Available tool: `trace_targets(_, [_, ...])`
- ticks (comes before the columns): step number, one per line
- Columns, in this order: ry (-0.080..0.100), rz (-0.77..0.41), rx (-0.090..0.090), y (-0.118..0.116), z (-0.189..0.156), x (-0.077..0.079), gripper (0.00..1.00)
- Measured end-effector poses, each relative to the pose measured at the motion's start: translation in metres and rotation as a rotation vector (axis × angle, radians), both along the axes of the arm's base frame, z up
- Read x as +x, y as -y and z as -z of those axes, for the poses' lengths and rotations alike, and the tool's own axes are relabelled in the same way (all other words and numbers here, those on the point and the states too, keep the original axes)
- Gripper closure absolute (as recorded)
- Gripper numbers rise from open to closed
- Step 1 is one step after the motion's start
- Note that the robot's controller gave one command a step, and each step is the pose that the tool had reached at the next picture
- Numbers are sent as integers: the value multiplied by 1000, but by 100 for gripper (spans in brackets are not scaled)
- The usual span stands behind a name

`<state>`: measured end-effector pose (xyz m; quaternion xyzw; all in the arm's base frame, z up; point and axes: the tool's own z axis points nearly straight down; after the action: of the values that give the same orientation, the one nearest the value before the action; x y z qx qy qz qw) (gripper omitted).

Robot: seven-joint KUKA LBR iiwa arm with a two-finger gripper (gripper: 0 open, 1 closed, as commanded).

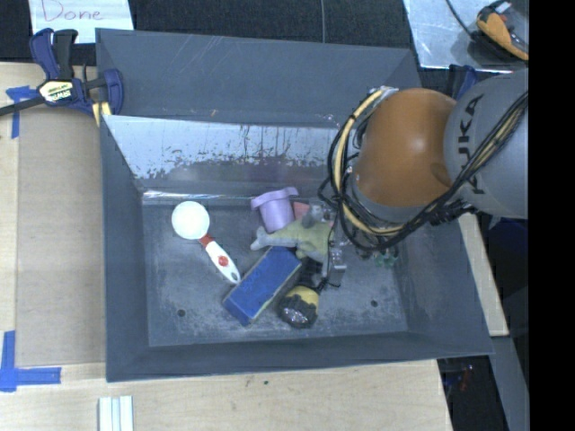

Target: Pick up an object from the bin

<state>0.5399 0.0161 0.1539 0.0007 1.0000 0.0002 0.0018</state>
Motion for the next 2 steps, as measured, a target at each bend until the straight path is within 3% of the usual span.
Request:
trace_targets(1, [5,-107,-1,27,-28,31,100])
trace_targets(2, [5,-107,-1,27,-28,30,100])
